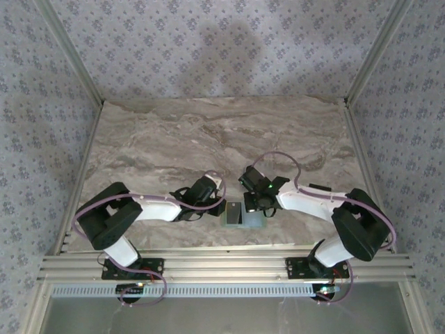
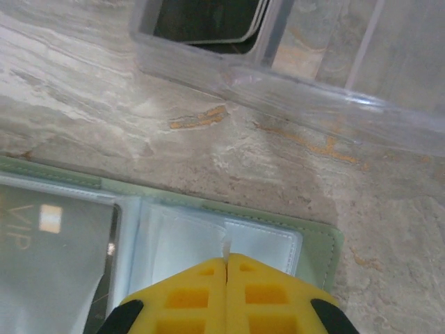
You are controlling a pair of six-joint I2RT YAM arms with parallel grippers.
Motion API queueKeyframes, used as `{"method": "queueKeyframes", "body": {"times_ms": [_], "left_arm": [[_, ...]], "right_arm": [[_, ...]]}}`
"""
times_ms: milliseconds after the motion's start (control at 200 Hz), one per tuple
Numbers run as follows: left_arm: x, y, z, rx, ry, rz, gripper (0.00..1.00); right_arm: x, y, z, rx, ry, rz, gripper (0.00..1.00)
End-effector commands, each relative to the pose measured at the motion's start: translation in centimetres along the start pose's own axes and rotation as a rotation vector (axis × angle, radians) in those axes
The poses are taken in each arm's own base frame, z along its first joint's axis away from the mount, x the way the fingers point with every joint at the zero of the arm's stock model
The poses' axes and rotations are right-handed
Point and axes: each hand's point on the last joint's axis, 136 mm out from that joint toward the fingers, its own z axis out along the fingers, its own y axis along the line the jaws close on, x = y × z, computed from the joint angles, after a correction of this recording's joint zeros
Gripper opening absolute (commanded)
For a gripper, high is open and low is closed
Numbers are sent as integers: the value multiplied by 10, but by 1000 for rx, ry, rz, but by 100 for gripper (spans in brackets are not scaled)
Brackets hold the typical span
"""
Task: Put the credit cards into the card holder
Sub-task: Flip over the card slot in the card holder.
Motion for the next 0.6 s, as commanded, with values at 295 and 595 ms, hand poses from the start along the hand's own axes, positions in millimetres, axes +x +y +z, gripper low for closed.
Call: {"method": "queueKeyframes", "body": {"times_ms": [295, 595], "left_arm": [[29, 16, 22, -71, 62, 0, 18], [25, 19, 25, -55, 50, -58, 21]], "right_arm": [[-22, 68, -15, -281, 10, -26, 10], [-23, 114, -31, -582, 23, 30, 33]]}}
